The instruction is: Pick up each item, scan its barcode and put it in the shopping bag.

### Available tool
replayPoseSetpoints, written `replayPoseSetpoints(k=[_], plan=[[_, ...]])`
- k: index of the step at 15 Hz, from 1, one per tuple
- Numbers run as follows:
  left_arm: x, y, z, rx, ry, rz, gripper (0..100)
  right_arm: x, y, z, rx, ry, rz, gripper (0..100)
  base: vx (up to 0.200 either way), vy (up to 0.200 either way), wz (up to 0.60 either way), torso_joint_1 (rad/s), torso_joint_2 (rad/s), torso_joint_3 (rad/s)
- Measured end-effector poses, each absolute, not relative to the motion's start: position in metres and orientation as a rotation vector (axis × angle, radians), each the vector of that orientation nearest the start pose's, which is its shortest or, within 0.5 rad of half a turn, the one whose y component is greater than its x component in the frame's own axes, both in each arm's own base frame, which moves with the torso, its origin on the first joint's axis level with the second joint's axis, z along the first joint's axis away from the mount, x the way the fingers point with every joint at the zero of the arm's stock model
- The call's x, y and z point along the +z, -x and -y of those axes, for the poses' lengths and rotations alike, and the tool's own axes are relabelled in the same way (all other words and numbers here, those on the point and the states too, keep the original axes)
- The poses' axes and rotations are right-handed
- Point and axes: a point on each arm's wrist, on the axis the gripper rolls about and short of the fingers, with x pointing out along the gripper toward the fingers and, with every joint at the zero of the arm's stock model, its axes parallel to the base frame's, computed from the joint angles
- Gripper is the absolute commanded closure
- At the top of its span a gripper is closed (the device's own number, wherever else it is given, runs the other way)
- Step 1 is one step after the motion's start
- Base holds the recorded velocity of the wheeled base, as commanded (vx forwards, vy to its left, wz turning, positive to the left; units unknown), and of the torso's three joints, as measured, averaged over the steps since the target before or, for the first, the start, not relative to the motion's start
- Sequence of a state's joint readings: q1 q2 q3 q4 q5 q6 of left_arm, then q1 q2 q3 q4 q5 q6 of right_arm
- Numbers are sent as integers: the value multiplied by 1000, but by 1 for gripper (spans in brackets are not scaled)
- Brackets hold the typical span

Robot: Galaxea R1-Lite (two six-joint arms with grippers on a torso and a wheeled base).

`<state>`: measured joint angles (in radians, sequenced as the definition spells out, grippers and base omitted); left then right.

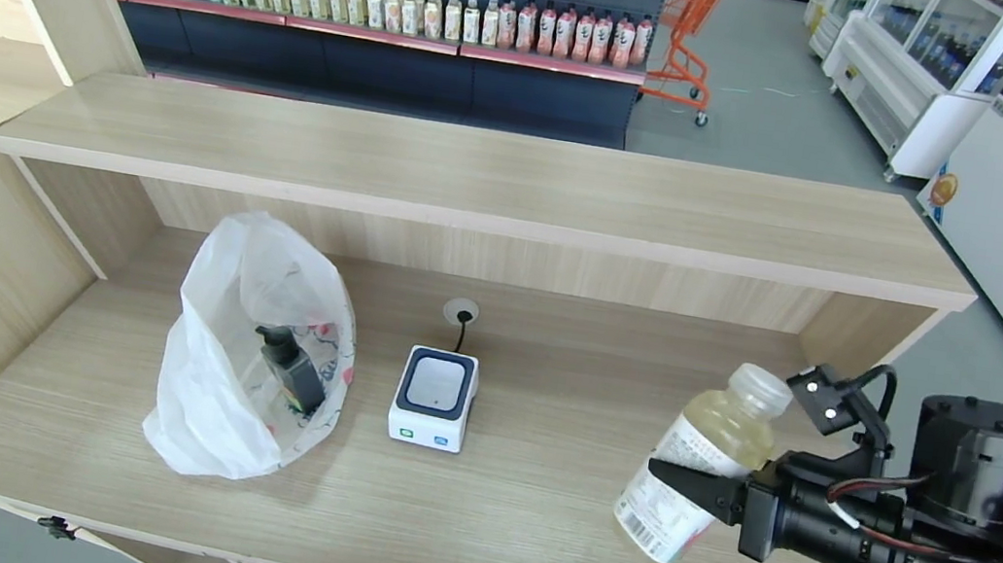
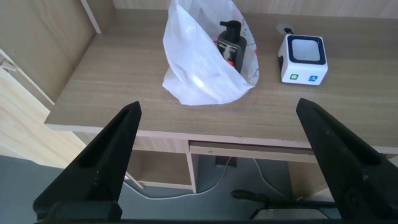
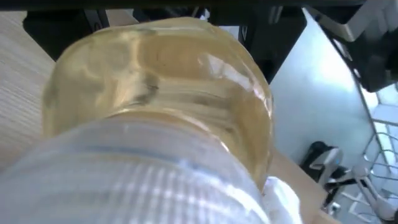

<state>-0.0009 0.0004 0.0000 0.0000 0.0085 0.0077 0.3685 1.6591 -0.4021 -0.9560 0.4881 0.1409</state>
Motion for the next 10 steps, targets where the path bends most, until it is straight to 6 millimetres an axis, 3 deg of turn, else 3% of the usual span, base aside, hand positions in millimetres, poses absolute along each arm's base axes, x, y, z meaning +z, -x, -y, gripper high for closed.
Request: replayPoseSetpoints(k=[4,10], plan=[[75,23,0,8,-8,0,0,160,-202,-125,1062,-232,-320,100,0,0,0,0,0,0],[75,23,0,8,-8,0,0,171,-186,-132,1140,-273,-388,100,0,0,0,0,0,0]])
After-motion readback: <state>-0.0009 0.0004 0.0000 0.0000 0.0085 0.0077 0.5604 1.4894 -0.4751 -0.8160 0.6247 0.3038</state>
